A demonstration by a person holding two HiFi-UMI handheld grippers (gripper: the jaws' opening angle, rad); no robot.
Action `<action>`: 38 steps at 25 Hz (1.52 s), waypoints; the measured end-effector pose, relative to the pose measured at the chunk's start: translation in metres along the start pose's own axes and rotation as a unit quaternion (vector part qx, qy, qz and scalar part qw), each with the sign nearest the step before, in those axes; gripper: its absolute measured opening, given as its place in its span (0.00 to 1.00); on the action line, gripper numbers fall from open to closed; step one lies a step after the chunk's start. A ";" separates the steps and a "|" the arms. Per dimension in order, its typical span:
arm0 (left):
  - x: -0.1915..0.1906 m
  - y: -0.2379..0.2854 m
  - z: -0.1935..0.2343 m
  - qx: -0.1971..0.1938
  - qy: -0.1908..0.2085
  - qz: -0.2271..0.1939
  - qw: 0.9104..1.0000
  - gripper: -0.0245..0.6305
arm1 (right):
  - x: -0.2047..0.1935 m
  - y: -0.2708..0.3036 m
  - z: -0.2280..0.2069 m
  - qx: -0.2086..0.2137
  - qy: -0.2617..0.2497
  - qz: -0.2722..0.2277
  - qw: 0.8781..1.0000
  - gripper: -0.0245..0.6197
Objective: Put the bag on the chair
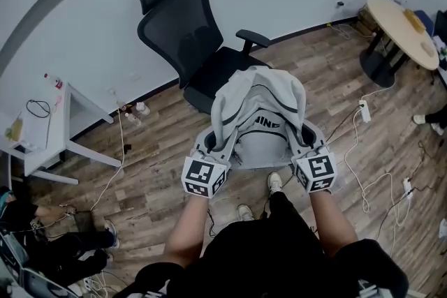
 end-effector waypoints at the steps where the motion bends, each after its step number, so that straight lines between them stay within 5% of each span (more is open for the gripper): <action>1: 0.001 0.006 0.000 0.001 0.001 0.001 1.000 0.21 | 0.000 0.004 -0.005 0.001 0.002 0.000 1.000 0.19; 14: 0.010 0.095 0.012 0.027 0.000 0.015 1.000 0.21 | 0.002 0.065 -0.089 0.034 0.003 -0.001 0.999 0.19; 30: 0.025 0.201 0.020 0.106 -0.006 0.038 0.994 0.21 | 0.008 0.152 -0.206 0.143 -0.009 -0.002 0.990 0.19; 38: 0.024 0.233 0.038 0.131 -0.011 0.052 0.990 0.21 | 0.009 0.197 -0.230 0.168 -0.008 0.007 0.986 0.19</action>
Point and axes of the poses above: the fingertips, and each gripper's own axes: y forward along the fingers, z to its left, x out of its top, the point moved 10 cm from there along -y, backward along the fingers, and after that the axes turned 12 degrees about x, right-handed, at the moved point
